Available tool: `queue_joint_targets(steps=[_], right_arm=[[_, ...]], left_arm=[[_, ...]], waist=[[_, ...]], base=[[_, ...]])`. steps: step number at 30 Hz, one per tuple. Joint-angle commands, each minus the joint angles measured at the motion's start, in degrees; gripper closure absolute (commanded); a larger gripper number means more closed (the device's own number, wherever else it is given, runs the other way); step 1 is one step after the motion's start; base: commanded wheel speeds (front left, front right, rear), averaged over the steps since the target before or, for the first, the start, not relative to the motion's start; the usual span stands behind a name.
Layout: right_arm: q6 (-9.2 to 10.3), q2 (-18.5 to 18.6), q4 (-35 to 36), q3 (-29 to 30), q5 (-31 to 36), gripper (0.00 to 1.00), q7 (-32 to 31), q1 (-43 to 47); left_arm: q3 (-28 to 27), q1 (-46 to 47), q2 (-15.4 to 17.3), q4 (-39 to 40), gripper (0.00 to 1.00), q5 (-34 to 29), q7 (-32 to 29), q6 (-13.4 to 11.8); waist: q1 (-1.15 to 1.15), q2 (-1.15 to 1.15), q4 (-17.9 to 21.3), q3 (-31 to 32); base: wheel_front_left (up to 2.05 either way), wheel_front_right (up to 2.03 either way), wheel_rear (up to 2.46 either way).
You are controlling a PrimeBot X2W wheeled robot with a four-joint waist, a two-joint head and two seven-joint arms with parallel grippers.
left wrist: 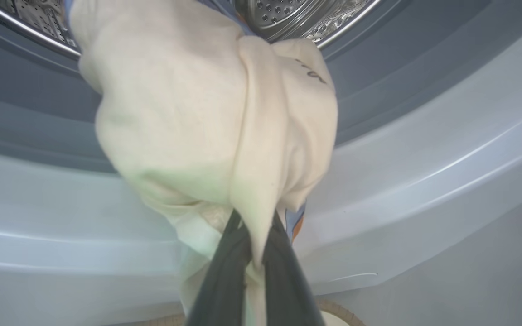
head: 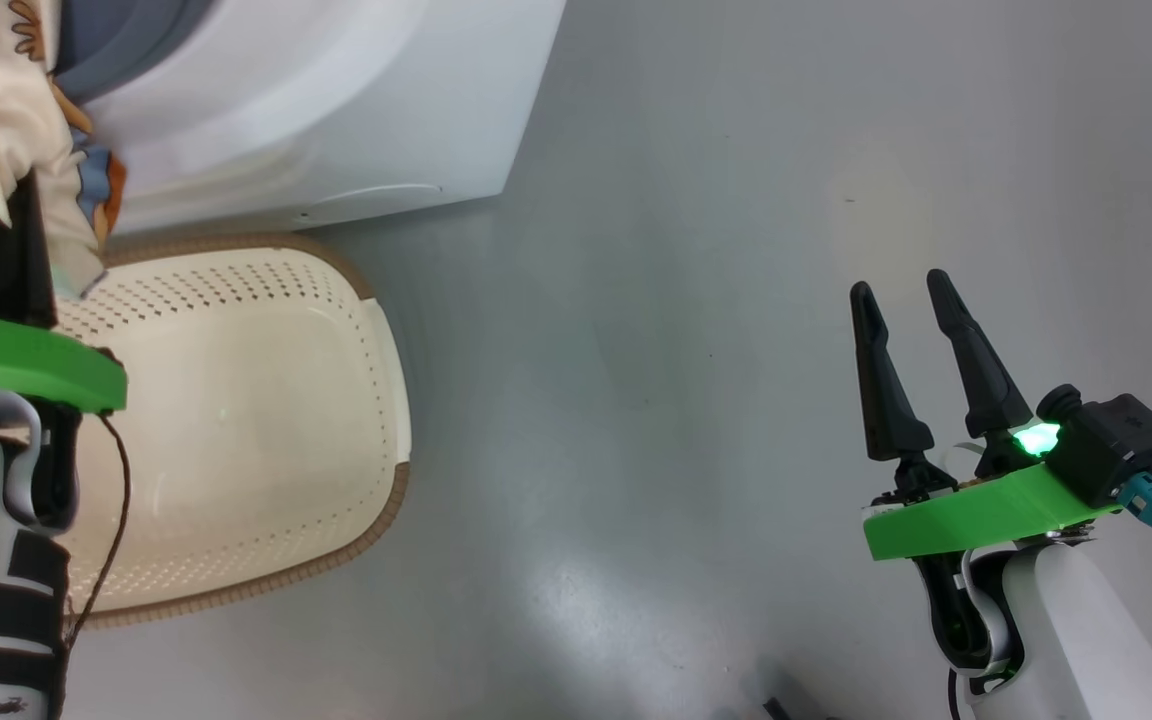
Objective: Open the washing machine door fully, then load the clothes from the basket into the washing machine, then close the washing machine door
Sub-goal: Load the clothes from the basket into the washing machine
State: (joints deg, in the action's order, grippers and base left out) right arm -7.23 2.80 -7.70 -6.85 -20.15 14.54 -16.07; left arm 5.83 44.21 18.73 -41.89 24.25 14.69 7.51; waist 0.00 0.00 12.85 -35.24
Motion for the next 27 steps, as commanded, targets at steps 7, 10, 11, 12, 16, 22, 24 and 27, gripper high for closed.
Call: queue_joint_targets(steps=[7,10,11,12,16,22,24,27], right_arm=[[-0.25,0.1,1.3,-0.9,-0.8,0.0,0.5,0.6],[-0.25,0.1,1.2,-1.1,-1.0,0.0,0.5,0.6],[-0.25,0.1,1.1,-1.2,-1.0,0.0,0.5,0.6],[-0.25,0.1,1.0,-1.4,-1.0,0.0,0.5,0.5],[-0.25,0.1,0.8,-1.9,-1.1,0.0,0.5,0.2],[-0.25,0.1,0.4,-2.8,-1.7,0.0,0.5,0.2],[-0.25,0.1,0.3,-2.9,-1.9,0.0,0.5,0.3],[-0.25,0.1,0.2,-3.4,-2.6,0.0,0.5,0.3]], left_arm=[[-2.5,-2.0,2.7,7.6,1.0,-0.2,0.3,0.0],[-3.3,-2.8,2.5,11.1,1.0,-1.1,0.3,0.0],[-3.2,-2.7,2.6,12.0,1.0,-1.4,0.3,0.0],[-3.1,-2.3,2.7,12.8,1.0,-1.7,0.3,0.0],[-2.1,0.6,3.2,14.3,1.0,-2.7,0.3,0.0],[0.6,9.1,4.8,9.5,1.0,-3.7,0.3,0.0],[1.3,12.8,5.2,5.5,1.0,-3.5,0.3,0.0],[1.9,18.4,5.8,-1.3,1.0,-3.9,-0.8,0.0]], waist=[[0.0,0.0,-1.5,0.7],[0.0,0.0,-2.4,1.0],[0.0,0.0,-2.6,1.1],[0.0,0.0,-2.8,1.1],[0.0,0.0,-3.3,1.3],[0.0,0.0,-2.7,1.1],[0.0,0.0,-2.2,1.0],[0.0,0.0,-1.1,0.6]], base=[[0.0,0.0,0.0],[0.0,0.0,0.0],[0.0,0.0,0.0],[0.0,0.0,0.0],[0.0,0.0,0.0],[0.0,0.0,0.0],[0.0,0.0,0.0],[0.0,0.0,0.0]])
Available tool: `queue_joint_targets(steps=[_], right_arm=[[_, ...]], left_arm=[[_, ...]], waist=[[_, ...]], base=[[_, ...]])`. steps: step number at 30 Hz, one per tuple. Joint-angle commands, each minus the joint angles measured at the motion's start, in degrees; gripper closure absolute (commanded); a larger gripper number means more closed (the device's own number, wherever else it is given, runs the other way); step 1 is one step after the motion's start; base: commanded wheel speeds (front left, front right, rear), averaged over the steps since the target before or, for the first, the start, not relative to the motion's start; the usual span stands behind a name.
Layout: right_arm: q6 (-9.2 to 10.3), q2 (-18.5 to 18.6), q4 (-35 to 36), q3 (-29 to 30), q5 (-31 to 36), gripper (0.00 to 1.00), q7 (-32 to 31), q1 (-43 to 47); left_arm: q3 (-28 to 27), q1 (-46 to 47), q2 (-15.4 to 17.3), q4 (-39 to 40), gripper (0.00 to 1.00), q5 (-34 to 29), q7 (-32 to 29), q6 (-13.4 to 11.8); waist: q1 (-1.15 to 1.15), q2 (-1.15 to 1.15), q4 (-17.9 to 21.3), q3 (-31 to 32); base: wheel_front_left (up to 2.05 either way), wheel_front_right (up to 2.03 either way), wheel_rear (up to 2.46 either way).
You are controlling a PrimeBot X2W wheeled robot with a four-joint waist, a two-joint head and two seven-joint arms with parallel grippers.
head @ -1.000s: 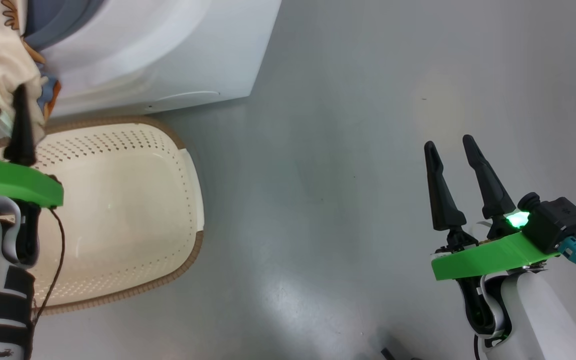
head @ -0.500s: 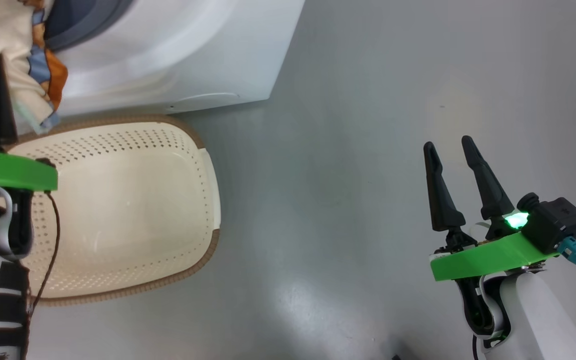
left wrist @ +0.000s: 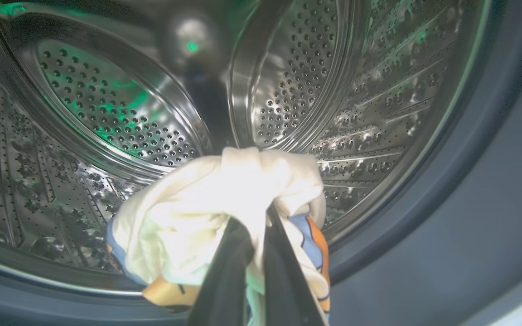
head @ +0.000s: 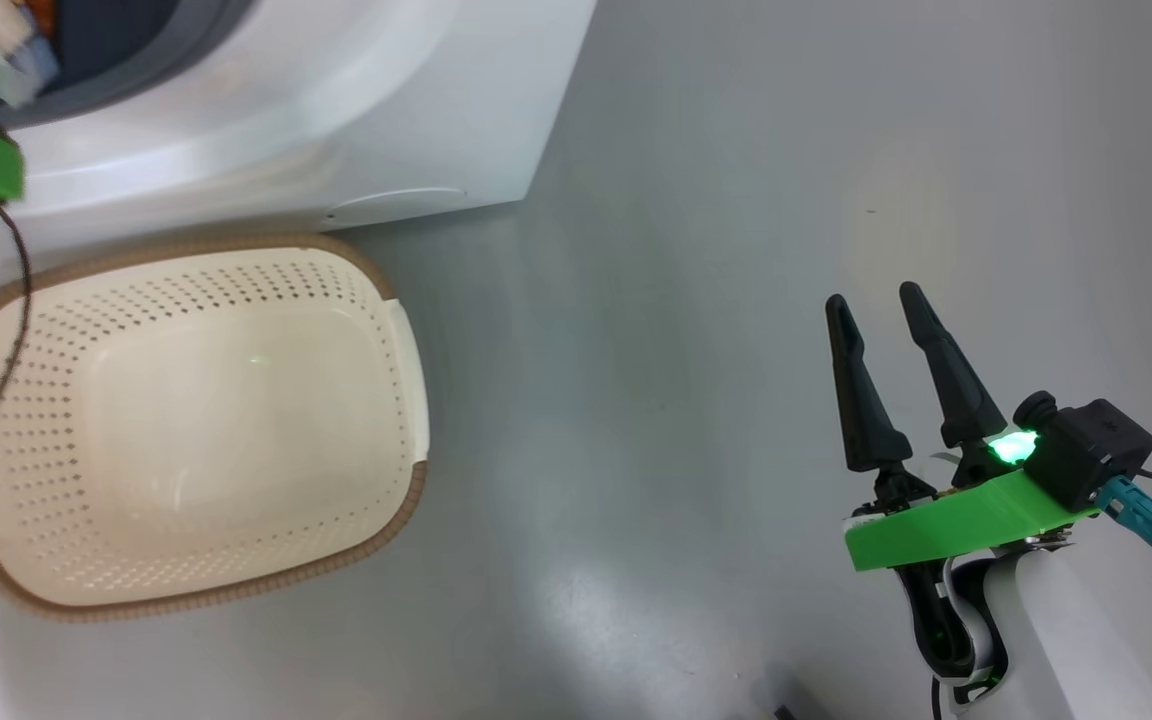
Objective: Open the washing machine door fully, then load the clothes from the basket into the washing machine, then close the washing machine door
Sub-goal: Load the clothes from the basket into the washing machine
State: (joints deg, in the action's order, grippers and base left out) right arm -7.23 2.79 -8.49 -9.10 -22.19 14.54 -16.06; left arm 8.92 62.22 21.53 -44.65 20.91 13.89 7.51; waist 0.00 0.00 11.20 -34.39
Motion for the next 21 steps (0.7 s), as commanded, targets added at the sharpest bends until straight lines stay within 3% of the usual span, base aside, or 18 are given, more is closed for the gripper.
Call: queue_joint_targets(steps=[1,6,10,16,21], right_arm=[[-0.25,0.1,1.1,-1.4,-0.8,0.0,0.5,0.3],[-0.25,0.1,1.1,-2.3,-1.6,0.0,0.5,0.3],[-0.25,0.1,1.3,-2.7,-2.3,0.0,0.5,-0.1],[-0.25,0.1,1.7,-3.5,-3.0,0.0,0.5,-0.2],[-0.25,0.1,1.8,-4.3,-3.4,0.0,0.5,0.2]], left_arm=[[-0.9,2.2,3.2,-0.6,1.0,-0.7,-0.5,0.0],[0.0,10.8,4.5,-9.6,1.0,-1.9,-1.2,-0.3],[-0.2,16.1,6.3,-12.0,1.0,-3.5,0.7,-1.8],[-1.6,14.8,7.9,-7.1,1.0,-6.6,1.1,-4.6],[-2.0,12.7,8.6,-12.6,1.0,-7.1,1.1,-3.7]], waist=[[0.0,0.0,0.9,-0.4],[0.0,0.0,2.9,-1.6],[0.0,0.0,4.7,-2.8],[0.0,0.0,6.6,-3.9],[0.0,0.0,8.0,-3.6]], base=[[0.0,0.0,0.0],[0.0,0.0,0.0],[0.0,0.0,0.0],[0.0,0.0,0.0],[0.0,0.0,0.0]])
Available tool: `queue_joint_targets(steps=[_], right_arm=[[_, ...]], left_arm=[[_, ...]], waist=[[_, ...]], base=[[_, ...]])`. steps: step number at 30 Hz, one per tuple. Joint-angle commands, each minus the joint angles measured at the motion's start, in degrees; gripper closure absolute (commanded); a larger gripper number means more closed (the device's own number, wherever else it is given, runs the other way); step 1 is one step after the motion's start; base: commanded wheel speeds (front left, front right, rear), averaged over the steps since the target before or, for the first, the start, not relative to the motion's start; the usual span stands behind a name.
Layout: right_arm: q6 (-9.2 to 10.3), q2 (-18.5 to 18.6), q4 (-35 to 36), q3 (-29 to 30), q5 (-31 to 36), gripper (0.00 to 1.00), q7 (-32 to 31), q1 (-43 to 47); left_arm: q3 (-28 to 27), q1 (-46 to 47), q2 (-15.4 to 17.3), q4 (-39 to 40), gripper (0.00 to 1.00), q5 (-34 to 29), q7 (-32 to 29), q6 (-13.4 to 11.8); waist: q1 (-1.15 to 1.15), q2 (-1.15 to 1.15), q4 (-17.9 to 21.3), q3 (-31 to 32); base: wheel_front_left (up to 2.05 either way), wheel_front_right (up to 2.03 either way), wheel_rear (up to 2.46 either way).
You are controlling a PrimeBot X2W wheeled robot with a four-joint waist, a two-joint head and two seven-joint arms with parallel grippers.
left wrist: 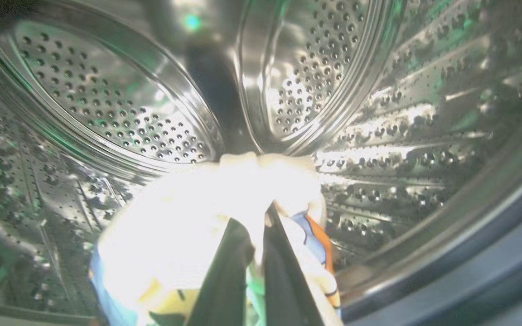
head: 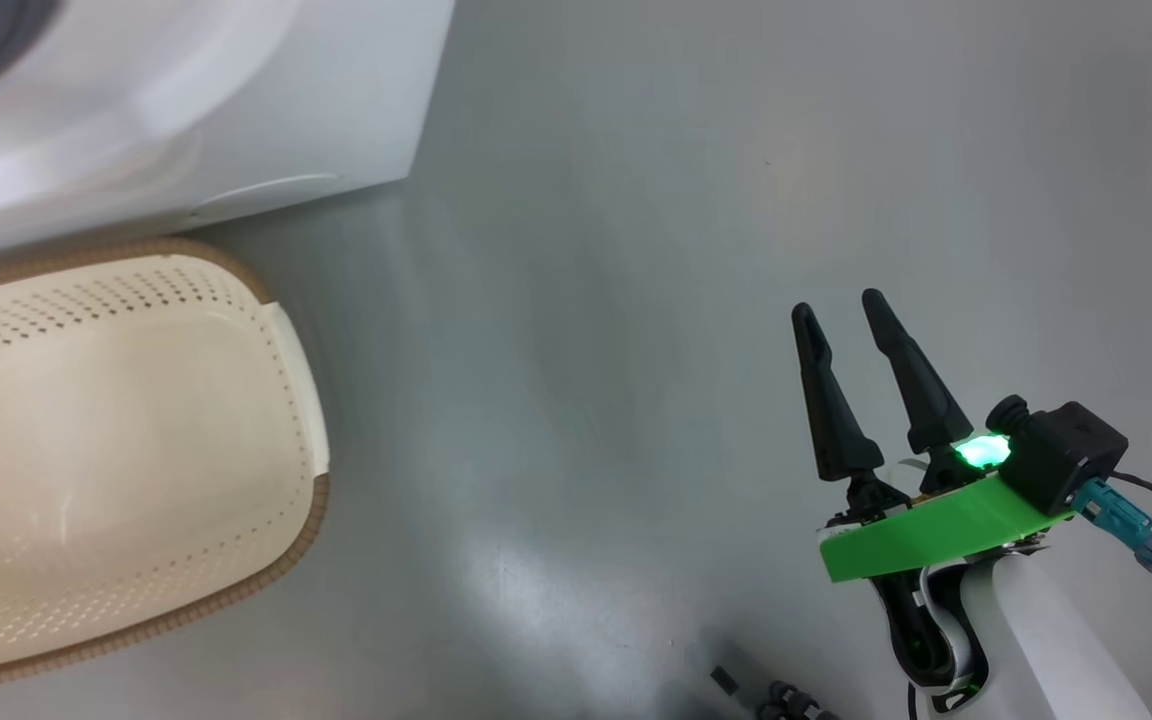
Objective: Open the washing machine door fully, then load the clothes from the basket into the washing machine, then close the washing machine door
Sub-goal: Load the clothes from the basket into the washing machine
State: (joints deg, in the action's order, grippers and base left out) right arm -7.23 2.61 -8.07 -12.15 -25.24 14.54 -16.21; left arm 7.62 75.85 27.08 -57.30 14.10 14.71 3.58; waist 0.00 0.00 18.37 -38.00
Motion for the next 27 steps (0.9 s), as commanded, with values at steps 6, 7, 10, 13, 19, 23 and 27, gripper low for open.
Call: queue_joint_targets(steps=[6,7,10,13,19,23,27], right_arm=[[-0.25,0.3,1.8,-1.4,-0.6,0.0,0.5,0.7],[-0.25,0.3,1.8,-1.5,-0.7,0.0,0.5,0.7],[-0.25,0.3,1.8,-1.5,-0.8,0.0,0.5,0.8],[-0.25,0.3,1.7,-1.4,-1.0,0.0,0.5,0.7],[-0.25,0.3,1.3,-1.4,-1.3,0.0,0.5,0.2],[-0.25,0.3,1.0,-1.3,-1.1,0.0,0.5,0.0],[-0.25,0.3,0.7,-1.0,-0.7,0.0,0.5,0.2]], left_arm=[[-0.2,0.6,3.7,-5.3,1.0,-0.3,0.3,1.6],[0.1,1.0,3.8,-6.5,1.0,-0.2,0.3,1.9],[0.8,2.5,4.0,-9.4,1.0,-0.3,0.3,2.4],[1.2,3.8,3.6,-11.9,0.9,0.1,-0.1,2.9],[2.1,4.3,2.7,-14.1,0.0,0.9,-0.3,3.5],[2.3,3.3,1.8,-14.4,0.0,1.8,0.0,3.7],[1.8,1.2,0.8,-12.3,0.0,3.0,0.2,3.8]], waist=[[0.0,0.0,1.6,-0.1],[0.0,0.0,1.7,-0.1],[0.0,0.0,1.8,-0.1],[0.0,0.0,1.7,0.0],[0.0,0.0,1.1,1.1],[0.0,0.0,0.6,2.2],[0.0,0.0,-0.1,3.9]], base=[[0.0,0.0,0.0],[0.0,0.0,0.0],[0.0,0.0,0.0],[0.0,0.0,0.0],[0.0,0.0,0.0],[0.0,0.0,0.0],[0.0,0.0,0.0]])
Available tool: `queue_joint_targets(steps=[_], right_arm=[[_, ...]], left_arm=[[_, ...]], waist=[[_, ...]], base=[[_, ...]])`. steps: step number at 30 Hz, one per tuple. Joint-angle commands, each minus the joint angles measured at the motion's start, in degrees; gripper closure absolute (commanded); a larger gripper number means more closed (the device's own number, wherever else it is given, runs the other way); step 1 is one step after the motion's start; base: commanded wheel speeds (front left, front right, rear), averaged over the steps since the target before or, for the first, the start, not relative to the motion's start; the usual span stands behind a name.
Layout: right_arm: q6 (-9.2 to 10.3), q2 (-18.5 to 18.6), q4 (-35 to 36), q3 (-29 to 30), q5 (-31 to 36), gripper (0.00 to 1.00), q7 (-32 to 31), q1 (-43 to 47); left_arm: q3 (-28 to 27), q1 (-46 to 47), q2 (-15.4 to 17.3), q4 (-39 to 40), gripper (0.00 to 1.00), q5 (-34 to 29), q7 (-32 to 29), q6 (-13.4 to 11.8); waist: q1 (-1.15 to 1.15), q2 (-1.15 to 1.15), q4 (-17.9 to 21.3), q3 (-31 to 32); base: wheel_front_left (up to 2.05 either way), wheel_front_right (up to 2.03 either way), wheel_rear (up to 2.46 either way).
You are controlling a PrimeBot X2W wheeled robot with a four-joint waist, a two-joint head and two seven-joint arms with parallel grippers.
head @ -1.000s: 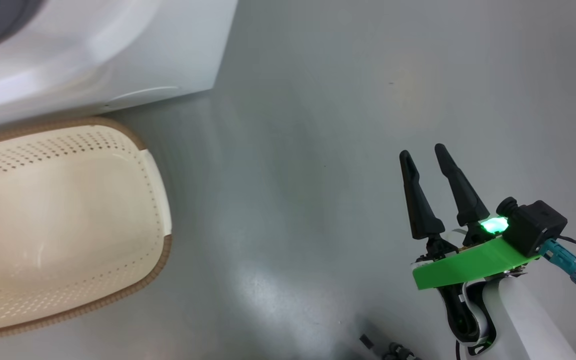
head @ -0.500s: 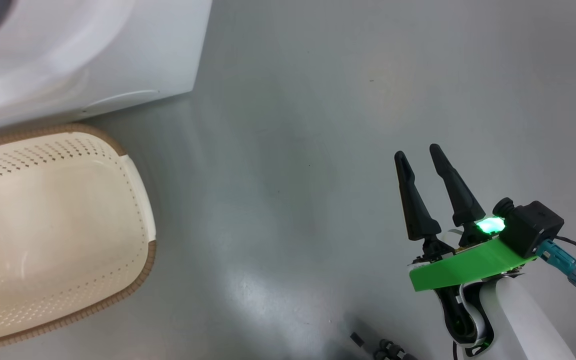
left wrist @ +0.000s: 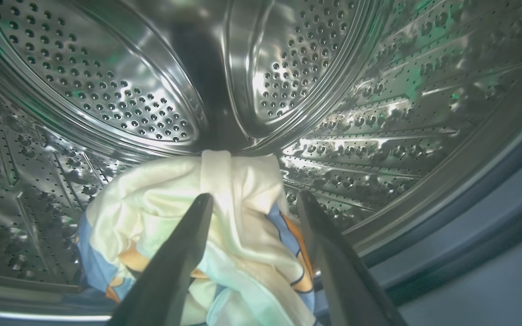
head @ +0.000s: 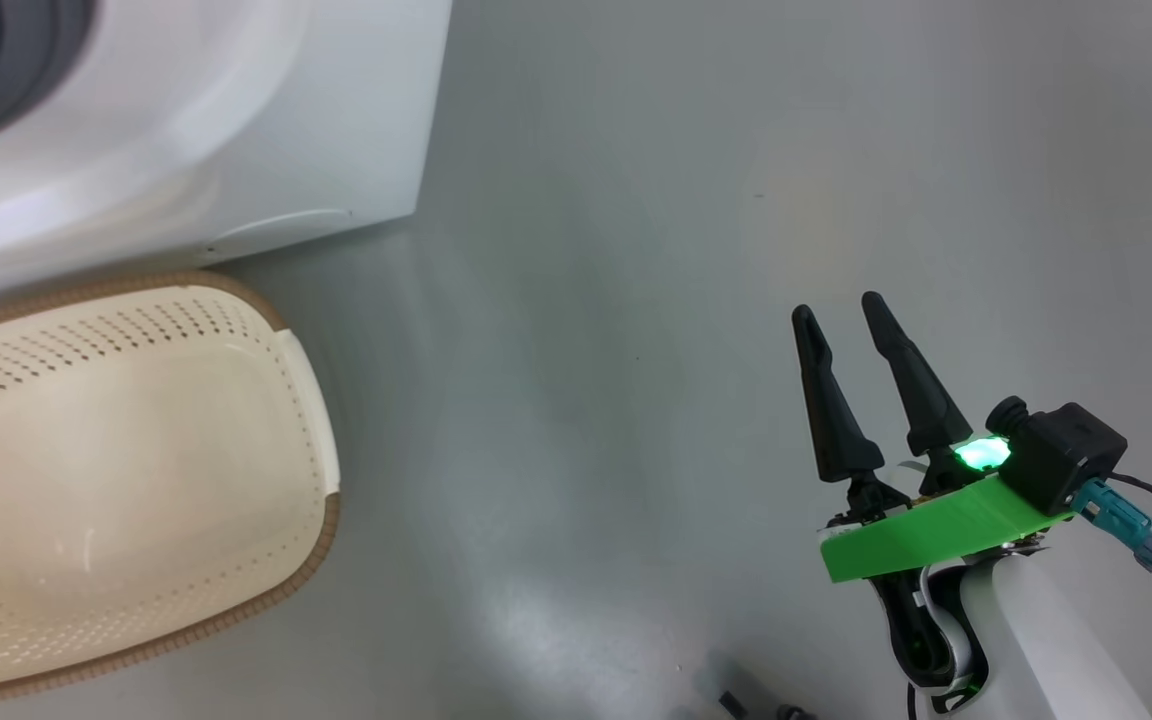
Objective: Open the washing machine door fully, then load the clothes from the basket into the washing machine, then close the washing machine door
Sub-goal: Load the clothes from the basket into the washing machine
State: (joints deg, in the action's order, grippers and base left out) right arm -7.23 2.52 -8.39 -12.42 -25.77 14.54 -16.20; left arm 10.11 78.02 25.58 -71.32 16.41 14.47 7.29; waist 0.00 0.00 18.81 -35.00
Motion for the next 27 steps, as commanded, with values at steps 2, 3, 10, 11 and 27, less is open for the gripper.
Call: queue_joint_targets(steps=[2,3,10,11,27], right_arm=[[-0.25,0.4,0.8,-0.4,0.2,0.0,0.5,0.6],[-0.25,0.4,0.7,-0.3,0.4,0.0,0.5,0.7],[-0.25,0.4,-0.1,0.9,2.3,0.0,0.5,1.8],[-0.25,0.4,-0.2,1.1,2.6,0.0,0.5,2.0],[-0.25,2.9,-2.4,3.1,5.4,0.0,0.5,5.8]], left_arm=[[-2.2,-4.0,1.7,5.9,0.0,2.0,0.5,0.1],[-2.8,-5.2,1.5,7.4,0.0,2.3,0.5,0.1],[-7.5,-14.4,-1.0,15.2,0.0,3.8,0.5,-0.2],[-8.0,-15.9,-1.3,16.1,0.0,3.8,0.5,-0.2],[-10.1,-36.9,-6.3,31.0,0.0,2.1,0.5,0.2]], waist=[[0.0,0.0,-1.2,2.4],[0.0,0.0,-1.5,3.0],[0.0,0.0,-3.3,7.6],[0.0,0.0,-3.5,8.3],[0.0,0.0,-7.7,18.1]], base=[[0.0,0.0,0.0],[0.0,0.0,0.0],[0.0,0.0,0.0],[0.0,0.0,0.0],[0.0,0.0,0.0]])
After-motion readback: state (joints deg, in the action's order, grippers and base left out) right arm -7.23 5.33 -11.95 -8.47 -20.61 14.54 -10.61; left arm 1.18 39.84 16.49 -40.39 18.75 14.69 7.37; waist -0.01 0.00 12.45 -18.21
